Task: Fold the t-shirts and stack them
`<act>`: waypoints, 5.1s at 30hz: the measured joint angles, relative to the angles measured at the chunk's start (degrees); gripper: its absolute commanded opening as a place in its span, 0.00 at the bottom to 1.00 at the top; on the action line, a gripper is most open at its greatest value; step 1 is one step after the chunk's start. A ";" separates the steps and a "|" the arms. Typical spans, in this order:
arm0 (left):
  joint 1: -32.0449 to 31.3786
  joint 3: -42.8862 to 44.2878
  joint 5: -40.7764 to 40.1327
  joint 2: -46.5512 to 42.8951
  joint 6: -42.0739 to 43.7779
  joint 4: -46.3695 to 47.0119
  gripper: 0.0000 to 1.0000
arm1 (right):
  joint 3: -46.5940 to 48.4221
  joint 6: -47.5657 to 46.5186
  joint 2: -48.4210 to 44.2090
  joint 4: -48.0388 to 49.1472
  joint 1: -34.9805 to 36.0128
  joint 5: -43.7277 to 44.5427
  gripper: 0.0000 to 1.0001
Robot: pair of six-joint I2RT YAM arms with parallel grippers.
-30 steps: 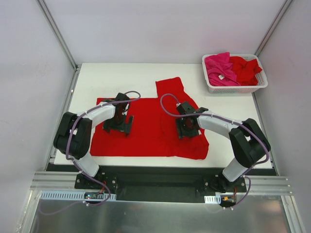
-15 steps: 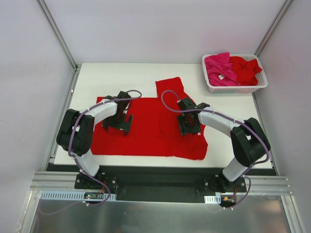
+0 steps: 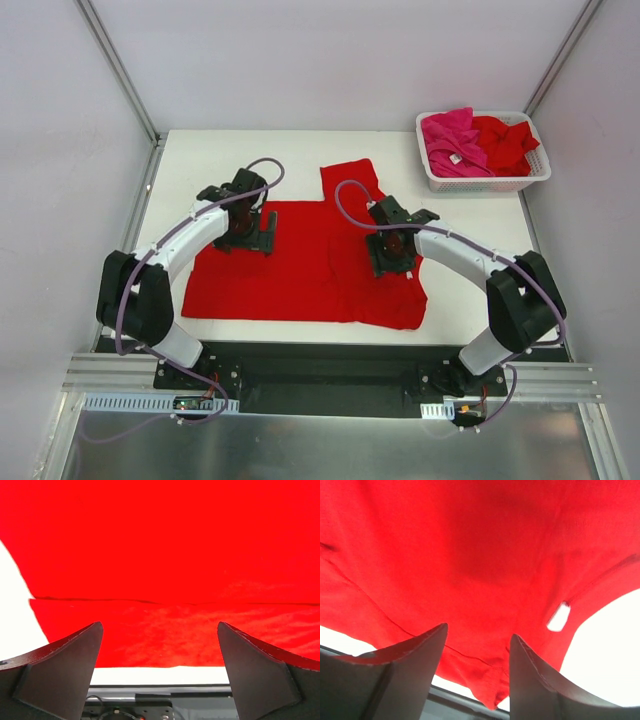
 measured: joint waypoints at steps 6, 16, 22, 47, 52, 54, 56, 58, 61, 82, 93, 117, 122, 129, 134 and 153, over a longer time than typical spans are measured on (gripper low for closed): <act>-4.57 -5.27 1.16 0.17 -2.75 -0.35 0.99 | -6.49 0.90 -0.39 0.11 0.11 -0.63 0.57; -8.94 -9.40 0.79 1.70 -5.62 0.20 0.99 | -13.07 2.03 -5.25 1.60 2.25 -0.55 0.57; -9.33 -9.40 0.50 7.58 -5.62 2.01 0.99 | -15.32 2.54 -5.11 3.54 2.27 -0.63 0.57; -9.66 -14.29 0.68 4.13 -5.68 5.66 0.99 | -14.23 0.83 -3.43 2.62 2.32 1.07 0.57; -9.66 -14.64 0.63 3.43 -5.68 5.18 0.99 | -13.77 0.07 -3.41 0.57 2.21 2.86 0.57; -9.66 -14.64 0.59 3.04 -5.66 4.28 0.99 | -13.40 -0.13 -3.43 -0.74 2.14 3.56 0.57; -9.66 -14.64 0.57 2.67 -5.66 3.65 0.99 | -12.55 -0.33 -3.50 -2.54 2.05 4.42 0.58; -9.66 -14.67 0.55 2.19 -5.66 3.06 0.99 | -11.52 -0.55 -3.65 -3.96 1.97 5.27 0.57; -9.66 -14.75 0.55 1.64 -5.66 2.47 0.99 | -9.73 -0.70 -3.69 -5.77 1.92 5.77 0.57; 7.82 2.45 9.35 4.72 -4.98 1.90 0.99 | 7.13 0.31 12.94 4.07 -3.10 -11.17 0.57; 7.96 2.27 11.17 12.92 -1.18 4.70 0.99 | 22.03 -0.44 18.51 3.48 -3.23 -13.70 0.57; 8.09 -1.90 12.72 14.25 1.42 9.88 0.99 | 12.11 -1.57 18.32 3.32 -1.49 -10.12 0.57; 8.09 -3.76 14.16 10.40 1.29 9.22 0.99 | 8.74 -1.55 11.89 0.76 -0.68 -6.03 0.58; 6.86 -5.44 16.48 -1.29 0.15 7.58 0.99 | 6.36 -1.51 1.81 -2.05 -0.70 -2.05 0.58; 4.98 -9.92 18.27 -5.99 -0.76 7.13 0.99 | 3.41 -1.07 -1.05 -3.67 -0.70 -0.72 0.58; 1.51 -11.76 17.20 5.92 -0.87 7.74 0.99 | -7.52 2.80 3.80 2.93 -0.70 -2.73 0.58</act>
